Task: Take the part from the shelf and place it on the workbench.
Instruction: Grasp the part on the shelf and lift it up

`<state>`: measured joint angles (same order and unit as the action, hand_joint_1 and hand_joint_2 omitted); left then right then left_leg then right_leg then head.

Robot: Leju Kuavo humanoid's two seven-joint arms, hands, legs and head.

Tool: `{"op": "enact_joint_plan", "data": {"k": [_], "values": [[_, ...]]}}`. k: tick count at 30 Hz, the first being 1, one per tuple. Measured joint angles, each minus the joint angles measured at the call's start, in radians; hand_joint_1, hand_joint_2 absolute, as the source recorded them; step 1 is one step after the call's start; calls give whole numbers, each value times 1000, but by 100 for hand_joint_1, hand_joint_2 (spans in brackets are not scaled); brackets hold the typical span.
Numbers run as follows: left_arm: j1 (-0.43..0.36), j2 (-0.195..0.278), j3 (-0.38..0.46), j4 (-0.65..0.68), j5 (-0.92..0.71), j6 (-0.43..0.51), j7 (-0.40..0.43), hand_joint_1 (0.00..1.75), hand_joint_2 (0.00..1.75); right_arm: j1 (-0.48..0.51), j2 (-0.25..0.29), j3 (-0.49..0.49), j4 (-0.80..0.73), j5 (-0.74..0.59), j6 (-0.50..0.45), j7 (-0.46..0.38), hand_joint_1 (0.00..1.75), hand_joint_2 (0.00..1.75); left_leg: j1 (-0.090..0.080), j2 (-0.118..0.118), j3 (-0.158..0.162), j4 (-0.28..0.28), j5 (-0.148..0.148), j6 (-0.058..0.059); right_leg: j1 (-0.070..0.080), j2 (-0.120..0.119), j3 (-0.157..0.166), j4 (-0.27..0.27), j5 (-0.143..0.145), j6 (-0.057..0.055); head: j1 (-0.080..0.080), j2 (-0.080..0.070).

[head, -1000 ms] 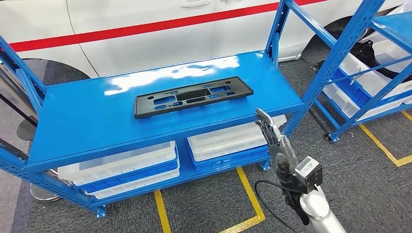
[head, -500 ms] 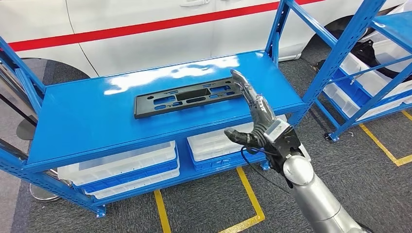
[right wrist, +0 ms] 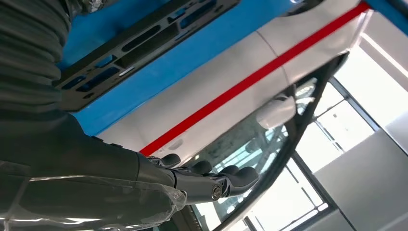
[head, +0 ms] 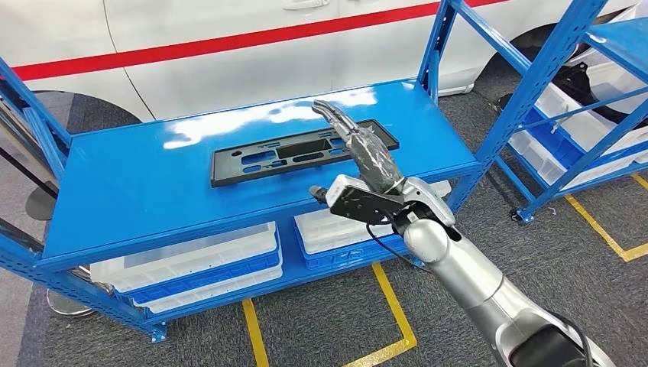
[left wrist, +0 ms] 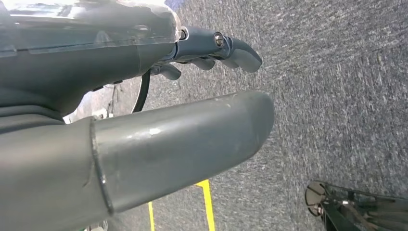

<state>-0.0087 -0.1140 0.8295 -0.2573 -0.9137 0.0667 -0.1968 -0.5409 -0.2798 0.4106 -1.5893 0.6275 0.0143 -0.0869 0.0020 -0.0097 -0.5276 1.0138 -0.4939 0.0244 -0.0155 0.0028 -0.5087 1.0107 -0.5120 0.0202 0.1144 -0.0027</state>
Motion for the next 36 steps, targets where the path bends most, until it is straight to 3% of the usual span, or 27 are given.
{"op": "enact_joint_plan", "data": {"k": [9, 16, 36], "values": [[-1, -14, 0, -7, -41, -14, 11, 0, 0, -101, 24, 110, 192, 174, -9, 56, 0, 175, 0, -1, 0, 0, 0, 0, 0, 0, 0, 0, 0, 0, 0, 0], [-1, -18, 0, -11, -58, -17, 16, 0, 0, -135, 39, 146, 255, 227, -5, 72, 0, 175, 0, -1, 0, 0, 0, 0, 0, 0, 0, 0, 0, 0, 0, 0], [11, -29, 3, -70, -109, -67, 18, 0, 0, -293, 191, 258, 671, 309, -3, 83, 0, 175, 0, -1, 0, 0, 1, 0, 0, 0, -1, 1, 0, 0, 0, 0]]}}
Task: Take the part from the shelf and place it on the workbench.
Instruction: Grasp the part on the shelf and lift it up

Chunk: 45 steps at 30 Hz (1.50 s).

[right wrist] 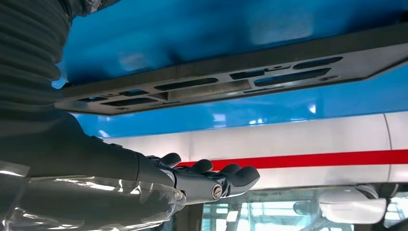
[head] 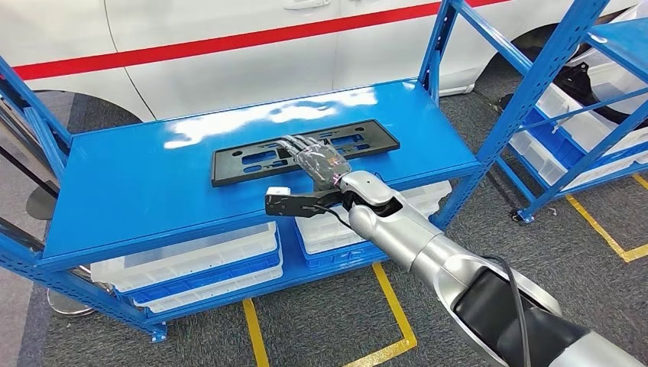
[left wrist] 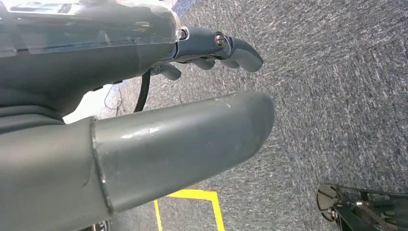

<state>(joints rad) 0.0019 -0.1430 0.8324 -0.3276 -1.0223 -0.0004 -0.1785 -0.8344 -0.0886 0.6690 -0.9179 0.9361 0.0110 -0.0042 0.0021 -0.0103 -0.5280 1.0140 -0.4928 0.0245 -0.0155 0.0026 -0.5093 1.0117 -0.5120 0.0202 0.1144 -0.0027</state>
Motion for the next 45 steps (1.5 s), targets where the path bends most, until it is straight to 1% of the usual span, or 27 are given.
{"op": "enact_joint_plan", "data": {"k": [7, 11, 15, 21, 26, 31, 45], "values": [[2, -5, 1, -9, -10, -4, 0, 0, 0, -32, 29, 3, 78, 25, -17, 15, 0, 175, 0, 0, 0, 0, 0, 0, 0, 0, 0, 0, 0, 0, 0, 0], [5, -14, 3, -23, -33, -12, 0, 0, 0, -68, 56, 7, 166, 80, -79, 42, 0, 175, 0, 0, 0, 0, 0, 0, 0, 0, 0, 0, 0, 0, 0, 0], [8, -24, 6, -35, -48, -18, 1, 0, 0, -96, 70, 16, 232, 158, -150, 74, 0, 175, 0, 0, 0, 0, 0, 0, 0, 0, 0, 0, 0, 0, 0, 0], [10, -36, 19, -49, -58, -22, 3, 0, 0, -134, 81, 21, 340, 232, -188, 136, 0, 175, 0, 0, 0, 1, 0, 0, 0, -1, 0, 0, 0, 0, 0, 0], [11, -39, 32, -57, -67, -23, 7, 0, 0, -140, 81, 20, 402, 241, -197, 146, 0, 175, 0, 0, 0, 1, 0, 0, 0, 0, -1, 0, 0, 0, 0, 0], [12, -40, 40, -62, -74, -28, 10, 0, 0, -141, 81, 18, 431, 245, -189, 145, 0, 175, 0, 0, 0, 1, 0, 0, 0, 0, -1, 0, 0, 0, 0, 0], [10, -41, 62, -64, -81, -39, 11, 0, 0, -140, 86, 12, 456, 256, -147, 123, 0, 175, 0, 0, 0, 1, 0, 0, 0, 0, -1, 0, 0, 0, 0, 0]]}}
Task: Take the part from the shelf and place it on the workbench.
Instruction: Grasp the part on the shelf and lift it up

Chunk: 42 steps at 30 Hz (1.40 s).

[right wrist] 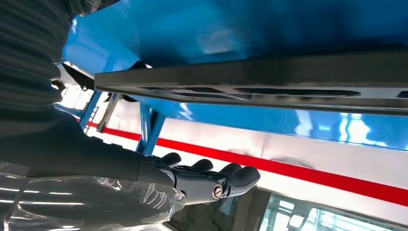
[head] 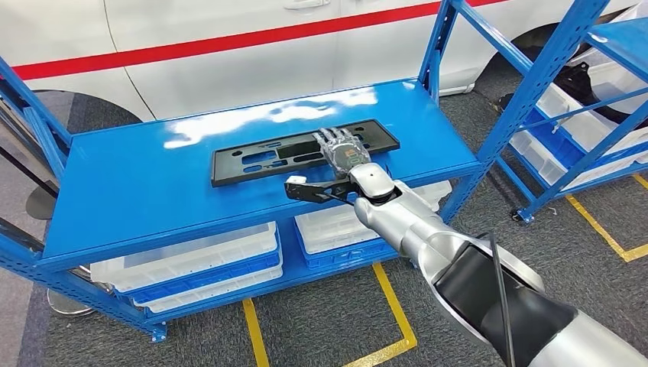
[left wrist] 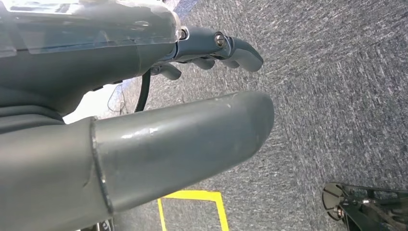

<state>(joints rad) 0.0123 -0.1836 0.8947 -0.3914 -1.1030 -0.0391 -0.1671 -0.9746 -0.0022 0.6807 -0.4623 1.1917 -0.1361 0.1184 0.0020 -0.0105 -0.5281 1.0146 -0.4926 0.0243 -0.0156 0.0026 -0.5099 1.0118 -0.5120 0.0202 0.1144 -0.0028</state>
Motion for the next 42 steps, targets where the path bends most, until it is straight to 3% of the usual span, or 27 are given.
{"op": "enact_joint_plan", "data": {"k": [28, 34, 37, 39, 42], "values": [[-4, -6, 38, 0, -6, -15, 4, 0, 0, 1, 31, -22, 0, 17, 26, -16, 0, 175, -2, 0, -1, 3, 0, 0, -2, 0, 0, -1, 1, 1, 0, 0], [-6, -6, 40, 0, -7, -16, 6, 0, 0, 2, 34, -22, 0, 19, 27, -17, 0, 175, -8, 0, -8, 9, 0, 2, -6, 0, -4, -2, 5, 7, 0, 0], [-7, -6, 41, 0, -9, -16, 6, 0, 0, 1, 36, -23, 0, 19, 28, -17, 0, 175, -6, 0, -9, 3, 5, 11, -7, 0, -6, -4, 6, 14, 0, 0], [-8, -7, 41, 0, -11, -16, 6, 0, 0, 0, 36, -27, 0, 19, 28, -17, 0, 175, 0, 2, -4, -10, 12, 21, -7, -1, -28, 34, -15, 18, 1, 0], [-9, -7, 42, 0, -13, -16, 6, 0, 0, 4, 36, -30, 0, 19, 28, -17, 0, 175, 0, 4, -2, -15, 14, 26, -6, -1, -138, 219, -80, 17, 1, 0]]}}
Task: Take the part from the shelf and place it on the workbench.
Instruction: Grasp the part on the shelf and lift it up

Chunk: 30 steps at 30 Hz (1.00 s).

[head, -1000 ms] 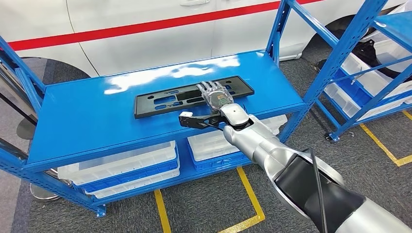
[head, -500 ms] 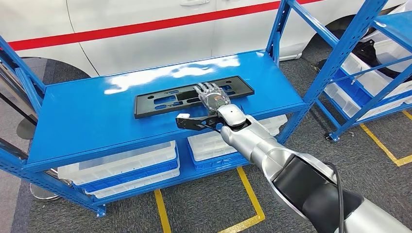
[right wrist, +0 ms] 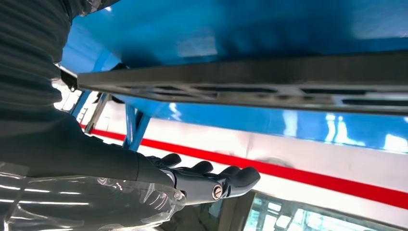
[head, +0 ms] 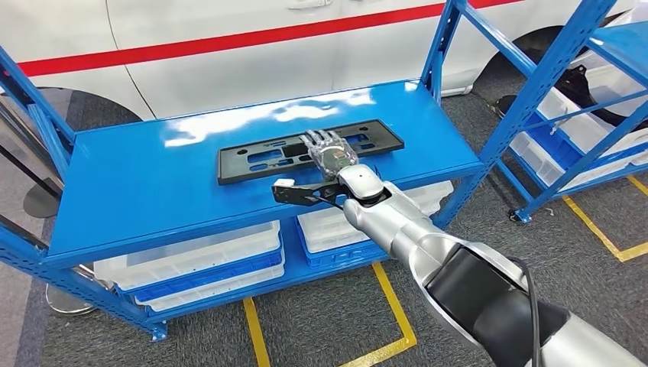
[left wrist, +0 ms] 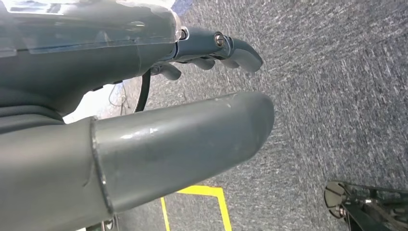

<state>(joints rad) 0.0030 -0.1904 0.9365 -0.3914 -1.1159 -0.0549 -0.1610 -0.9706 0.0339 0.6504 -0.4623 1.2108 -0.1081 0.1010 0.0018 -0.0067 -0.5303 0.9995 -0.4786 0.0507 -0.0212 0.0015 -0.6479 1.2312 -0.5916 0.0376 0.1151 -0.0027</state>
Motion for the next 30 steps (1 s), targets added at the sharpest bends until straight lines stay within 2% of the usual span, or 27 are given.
{"op": "enact_joint_plan", "data": {"k": [1, 2, 3, 5, 6, 7, 9, 11, 12, 13, 15, 16, 17, 18, 20, 21, 22, 23, 27, 30], "values": [[0, 0, 0, 0, -1, 0, 0, 0, 0, 4, 0, 0, 0, 0, 0, 0, 0, 175, -1, 0, 1, 0, -1, 0, 0, 0, -34, 48, -4, -1, 0, 0], [0, 0, 0, 0, -2, 0, 0, 0, 0, 8, 0, -1, 1, 0, 0, 0, 0, 175, -1, -1, 3, 1, -4, 0, 0, 0, -54, 63, 13, -4, 0, 0], [0, 0, 1, 0, -3, 0, 0, 0, 0, 11, 0, -3, 1, 0, 0, 0, 0, 175, -1, -3, 6, 2, -7, -1, 0, 0, -56, 41, 49, -7, 0, 0], [2, -1, 1, 0, -6, 0, 0, 0, 0, 12, 0, -8, 2, 0, 0, 0, 0, 175, -2, -5, 14, 6, -19, -8, 3, 0, -22, -76, 138, -17, 0, 0], [2, -1, 1, 0, -7, 0, 0, 0, 0, 11, 0, -11, 2, 1, 0, 0, 0, 175, -3, -6, 15, 10, -25, -13, 6, 1, -3, -129, 164, -22, 0, 0], [1, -2, 2, 0, -9, 0, 0, 0, 0, 11, 0, -12, 2, 1, 0, 0, 0, 175, -3, -6, 14, 13, -29, -18, 9, 1, 9, -164, 173, -27, 0, 0], [-2, -3, 3, 0, -11, 0, 0, 0, 0, 13, 0, -13, 2, 4, -1, -1, 0, 175, -3, -6, 10, 15, -32, -30, 14, 2, 15, -185, 161, -35, 0, 0], [-3, -2, 3, 0, -11, 0, -1, 0, 0, 13, -1, -14, 2, 8, -1, 0, 0, 175, 0, -4, 6, 21, -43, -41, 10, 3, 21, -194, 158, -44, 0, 0], [-3, -3, 3, -1, -11, 0, -1, 0, 0, 12, -1, -14, 2, 9, -1, 0, 0, 175, 1, -2, -5, 47, -58, -47, 7, 3, 25, -198, 157, -49, -1, 0], [-3, -3, 3, -1, -12, 0, -1, 0, 0, 12, 0, -15, 1, 10, -1, 0, 0, 175, 4, -1, -28, 93, -79, -52, 6, 3, 30, -201, 155, -54, -1, 0], [-4, -4, 3, -1, -12, 0, -2, 0, 0, 14, 0, -15, 2, 11, 0, -1, 0, 175, 7, 0, -105, 226, -127, -60, 7, 2, 34, -202, 150, -61, -1, 0], [-4, -4, 3, -1, -12, 0, -2, 0, 0, 16, 0, -15, 2, 11, 0, 0, 0, 175, 9, 0, -140, 277, -135, -64, 7, 1, 37, -201, 148, -62, -1, 0], [-4, -3, 3, -1, -12, 0, -1, 0, 0, 18, 0, -15, 3, 11, 1, 1, 41, 175, 11, 0, -161, 297, -125, -66, 7, 1, 40, -201, 145, -62, -1, 0], [-3, -3, 3, -1, -13, 0, -2, 0, 0, 20, 0, -15, 4, 11, 3, 3, 82, 175, 12, 0, -163, 279, -95, -67, 6, 1, 44, -200, 142, -61, -1, 0], [-2, -3, 3, -1, -15, 0, -7, 0, 0, 21, 0, -16, 5, 10, 7, 5, 160, 175, 15, 1, -122, 159, -7, -67, 5, 2, 54, -198, 133, -55, -1, 0], [-2, -3, 4, -1, -16, 0, -11, 0, 0, 21, 0, -19, 7, 9, 9, 6, 158, 175, 14, 1, -99, 101, 22, -65, 6, 3, 56, -195, 130, -51, -1, 0], [-3, -4, 4, -1, -17, 0, -17, 0, 0, 20, 0, -22, 8, 7, 9, 6, 155, 175, 13, 1, -84, 60, 35, -60, 8, 3, 55, -193, 128, -46, -1, 0], [-4, -4, 4, -1, -18, 0, -21, 0, 0, 21, -1, -26, 9, 5, 9, 6, 154, 175, 12, 1, -77, 42, 35, -57, 11, 3, 52, -191, 126, -44, -1, 0], [-2, -7, 7, -1, -21, 0, -28, 0, 0, 24, -2, -40, 14, -3, 10, 6, 154, 175, 10, -1, -74, 30, 32, -51, 13, 1, 52, -195, 129, -52, 0, 0], [-2, -7, 14, -1, -25, -1, -33, 0, 0, 24, -2, -48, 17, -5, 10, 5, 152, 175, 7, -2, -74, 30, 32, -46, 11, 0, 55, -201, 131, -48, 0, 0]]}}
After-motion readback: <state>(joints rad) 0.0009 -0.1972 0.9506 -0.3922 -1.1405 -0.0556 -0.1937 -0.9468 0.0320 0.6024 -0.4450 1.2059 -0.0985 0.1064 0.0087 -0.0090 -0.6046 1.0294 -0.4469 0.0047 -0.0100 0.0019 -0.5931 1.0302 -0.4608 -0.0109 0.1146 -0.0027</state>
